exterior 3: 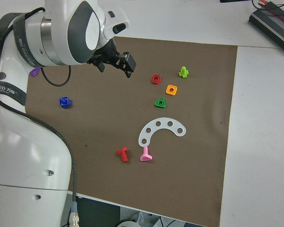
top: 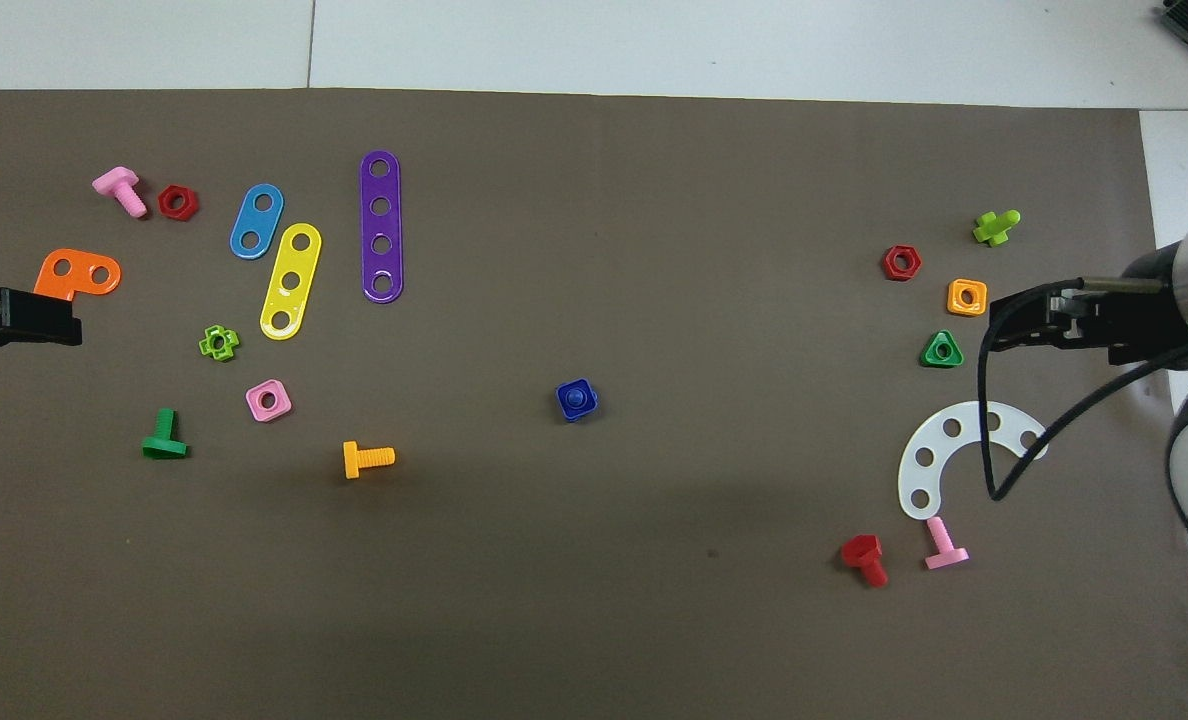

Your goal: Unscrew and place screws in storage area

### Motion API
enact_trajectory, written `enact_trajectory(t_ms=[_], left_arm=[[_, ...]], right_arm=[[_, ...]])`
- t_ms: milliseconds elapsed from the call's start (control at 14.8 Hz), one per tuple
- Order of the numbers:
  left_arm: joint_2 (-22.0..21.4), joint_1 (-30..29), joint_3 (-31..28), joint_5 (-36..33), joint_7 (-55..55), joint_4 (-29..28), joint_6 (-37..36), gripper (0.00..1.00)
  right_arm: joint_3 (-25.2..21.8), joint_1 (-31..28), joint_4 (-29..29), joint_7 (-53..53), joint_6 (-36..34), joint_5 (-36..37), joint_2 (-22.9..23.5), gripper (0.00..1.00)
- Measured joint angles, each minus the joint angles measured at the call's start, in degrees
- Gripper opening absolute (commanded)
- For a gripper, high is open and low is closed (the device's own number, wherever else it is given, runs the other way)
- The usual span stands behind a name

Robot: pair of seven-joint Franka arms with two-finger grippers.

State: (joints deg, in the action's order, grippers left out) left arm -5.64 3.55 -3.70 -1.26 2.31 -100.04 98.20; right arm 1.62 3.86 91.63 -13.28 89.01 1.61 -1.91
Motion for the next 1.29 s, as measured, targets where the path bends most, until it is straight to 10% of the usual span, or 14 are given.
enact_trajectory(t_ms=[814,1288], left_arm=[[-0.48,9.24,0.91,1.01,9.03,-4.04,0.78,1.0],[4.73,22.19,1.24,3.08,30.47,-8.43,16.13,0.98]], right_arm=[[0.0,0.0,0.0,0.0,0.0,0.0,0.0,1.0],[0.0,0.0,0.0,0.0,0.0,0.0,0.0,1.0]])
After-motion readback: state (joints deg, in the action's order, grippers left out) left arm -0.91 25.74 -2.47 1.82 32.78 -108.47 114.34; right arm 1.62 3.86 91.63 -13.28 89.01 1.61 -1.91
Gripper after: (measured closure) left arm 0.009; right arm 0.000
